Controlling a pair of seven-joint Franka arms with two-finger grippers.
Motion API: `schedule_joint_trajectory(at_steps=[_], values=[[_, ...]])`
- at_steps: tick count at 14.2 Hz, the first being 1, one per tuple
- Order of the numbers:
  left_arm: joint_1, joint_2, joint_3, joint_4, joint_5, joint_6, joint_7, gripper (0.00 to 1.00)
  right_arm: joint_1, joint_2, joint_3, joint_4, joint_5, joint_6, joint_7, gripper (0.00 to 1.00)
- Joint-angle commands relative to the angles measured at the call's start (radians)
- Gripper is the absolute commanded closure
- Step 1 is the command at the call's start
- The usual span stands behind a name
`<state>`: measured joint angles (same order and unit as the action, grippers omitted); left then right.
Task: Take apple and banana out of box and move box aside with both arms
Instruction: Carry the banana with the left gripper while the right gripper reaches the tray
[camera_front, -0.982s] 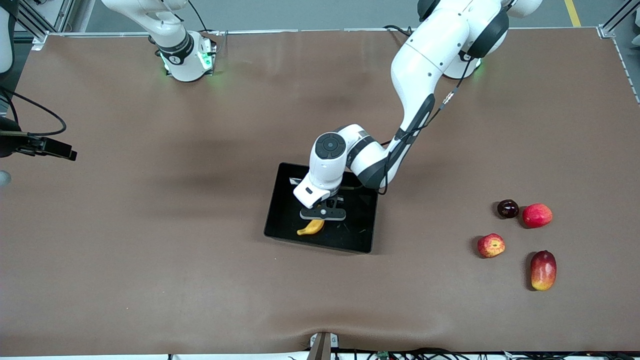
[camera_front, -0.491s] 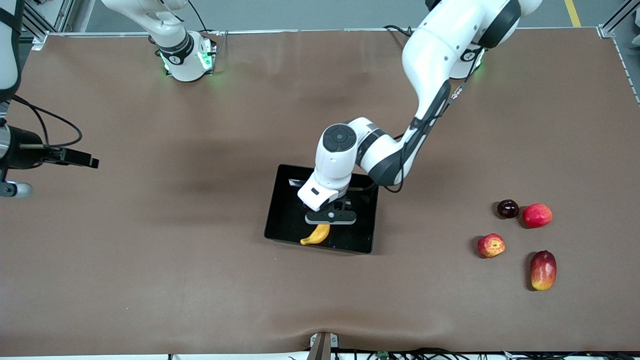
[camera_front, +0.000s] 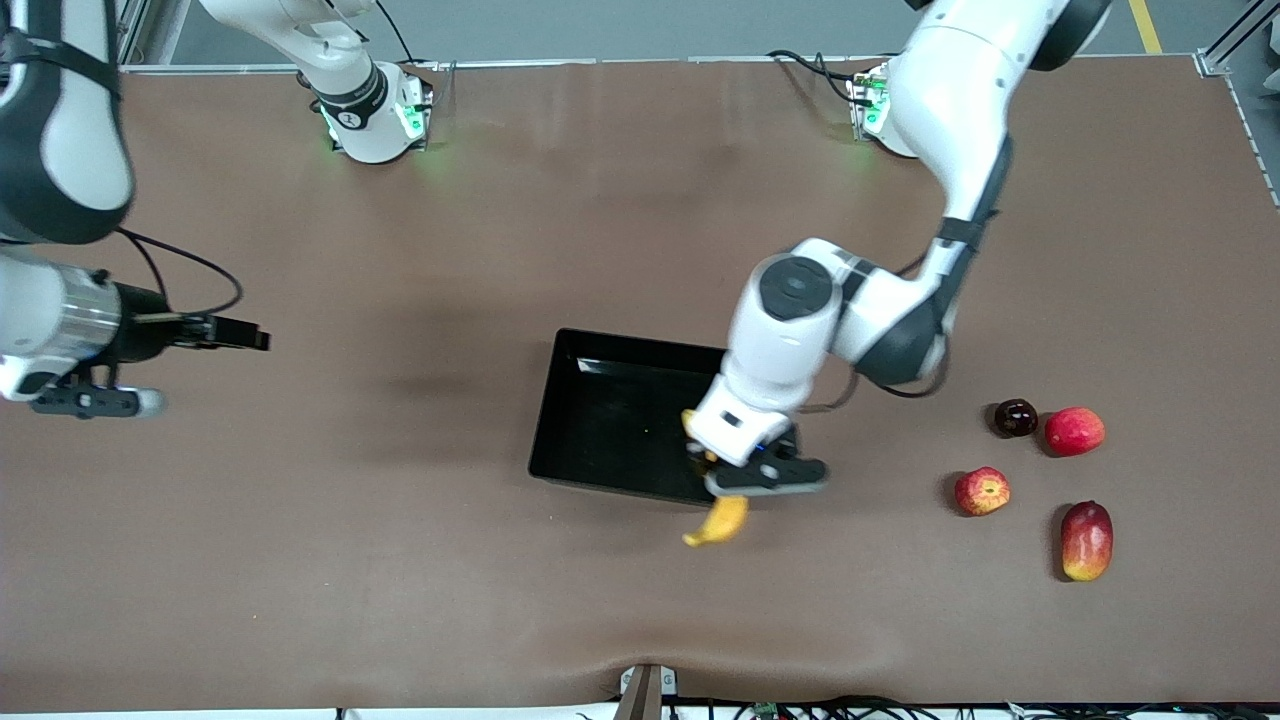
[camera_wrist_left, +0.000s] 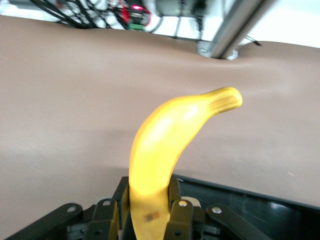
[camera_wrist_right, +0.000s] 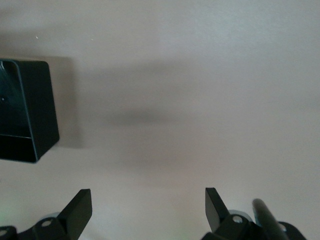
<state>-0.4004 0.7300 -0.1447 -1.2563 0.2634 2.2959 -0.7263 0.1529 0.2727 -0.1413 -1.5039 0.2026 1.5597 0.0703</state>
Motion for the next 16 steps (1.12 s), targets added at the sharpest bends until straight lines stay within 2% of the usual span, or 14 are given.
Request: schedule_joint_trajectory(at_steps=[1,3,7,10,16], values=[[0.075,-0.032,-0.015,-0.051,0.007,-0.029,0.065,1.00,0.069,0.028,-0.008,0.014,0.061,0.025,0.081,0.00],[0.147,-0.029,-0.015,-0.058,0.007,-0.071,0.206,1.00,0.099,0.051,-0.008,0.016,0.115,0.025,0.106,0.00],[0.282,-0.029,-0.015,-0.061,0.008,-0.121,0.445,1.00,0.190,0.085,-0.008,0.010,0.127,0.094,0.205,0.00],[0.394,-0.015,-0.015,-0.068,0.008,-0.119,0.730,1.00,0.295,0.135,-0.009,0.007,0.126,0.184,0.324,0.00],[0.564,0.057,-0.013,-0.061,0.010,-0.050,1.085,1.00,0.413,0.253,-0.009,0.004,0.116,0.275,0.422,0.00]])
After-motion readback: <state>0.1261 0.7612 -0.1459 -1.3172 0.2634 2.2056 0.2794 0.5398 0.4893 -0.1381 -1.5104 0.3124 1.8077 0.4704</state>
